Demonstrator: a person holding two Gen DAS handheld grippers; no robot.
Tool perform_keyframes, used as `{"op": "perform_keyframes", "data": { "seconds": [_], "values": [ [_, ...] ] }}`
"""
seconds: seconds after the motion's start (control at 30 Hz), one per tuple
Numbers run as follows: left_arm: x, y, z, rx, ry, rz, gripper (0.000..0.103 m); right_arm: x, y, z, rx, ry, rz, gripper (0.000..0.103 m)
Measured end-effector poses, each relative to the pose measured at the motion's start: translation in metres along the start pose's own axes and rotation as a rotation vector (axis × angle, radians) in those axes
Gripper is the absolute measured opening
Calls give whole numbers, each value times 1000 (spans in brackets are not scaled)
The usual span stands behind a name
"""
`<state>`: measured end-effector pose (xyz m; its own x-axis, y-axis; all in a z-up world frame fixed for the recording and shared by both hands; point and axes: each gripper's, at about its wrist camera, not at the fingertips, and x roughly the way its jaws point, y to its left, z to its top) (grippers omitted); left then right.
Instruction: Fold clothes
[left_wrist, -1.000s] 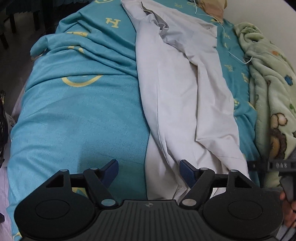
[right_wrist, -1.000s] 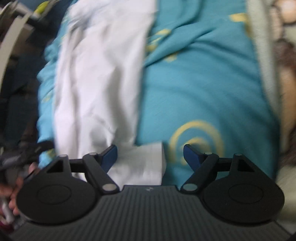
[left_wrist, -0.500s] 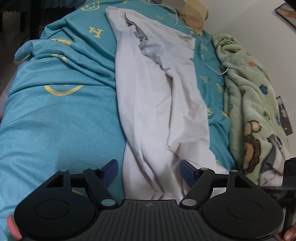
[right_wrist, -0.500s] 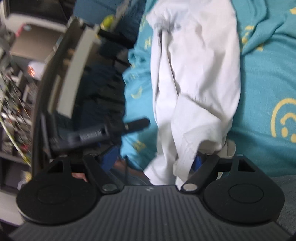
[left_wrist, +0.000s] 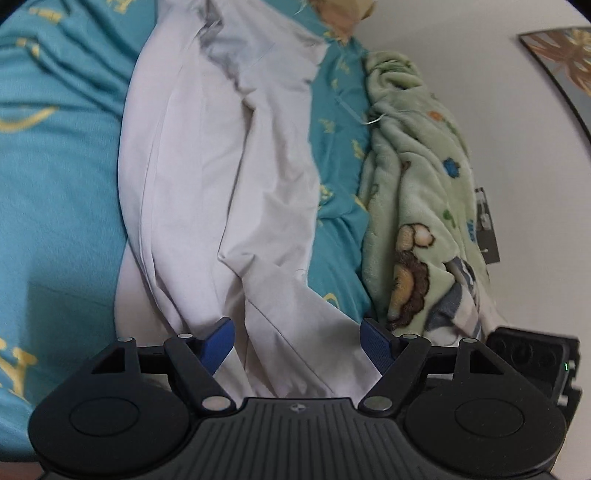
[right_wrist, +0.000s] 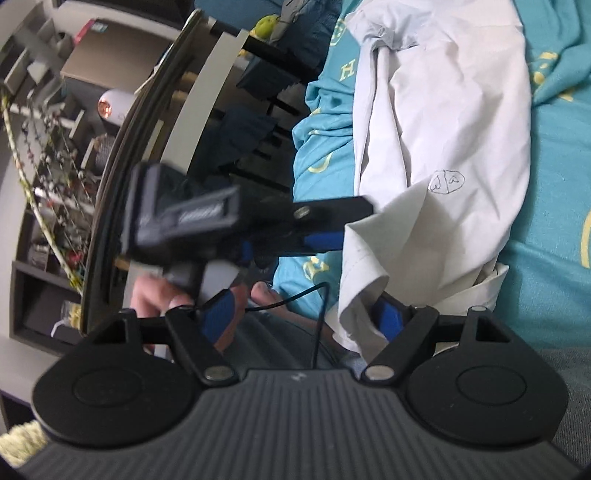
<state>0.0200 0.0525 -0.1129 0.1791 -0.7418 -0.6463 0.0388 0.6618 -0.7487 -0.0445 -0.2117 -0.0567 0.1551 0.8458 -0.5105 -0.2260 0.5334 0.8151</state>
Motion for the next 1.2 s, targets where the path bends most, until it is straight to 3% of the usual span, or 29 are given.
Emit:
{"op": "perform_keyframes", "data": {
  "seconds": [0.13,0.2,0.27,0.47,0.57,0.67,0.87,0.93,0.97,1.0,1.2],
  "values": [
    [18,0,7,-7,34,-1,71,-1,8,-1,-75,33,-26,82],
    [26,-5,7,26,36,17,53,-3,12,-2,-114,53,-46,82],
    [32,-11,6,72,37,39,10,-5,15,-2,-156,86,-83,82],
    [15,-19,6,121,-43,-10,5,-24,33,13,-358,175,-275,81],
    [4,-19,10,106,-76,-49,5,-33,42,21,-507,197,-390,81],
    [-8,-17,13,94,-112,-92,4,-21,45,19,-707,285,-506,81],
    [-24,-15,15,97,-157,-133,4,34,39,-3,-1000,477,-531,79],
    [-28,-15,14,105,-164,-138,4,53,31,-11,-1066,526,-558,68],
    [-30,-14,14,107,-170,-140,4,61,26,-12,-1067,551,-579,56],
    [-31,-13,15,106,-175,-141,4,66,22,-12,-1032,579,-584,36],
    [-35,-14,17,116,-193,-173,4,62,36,-28,-876,632,-503,11]
  ]
}}
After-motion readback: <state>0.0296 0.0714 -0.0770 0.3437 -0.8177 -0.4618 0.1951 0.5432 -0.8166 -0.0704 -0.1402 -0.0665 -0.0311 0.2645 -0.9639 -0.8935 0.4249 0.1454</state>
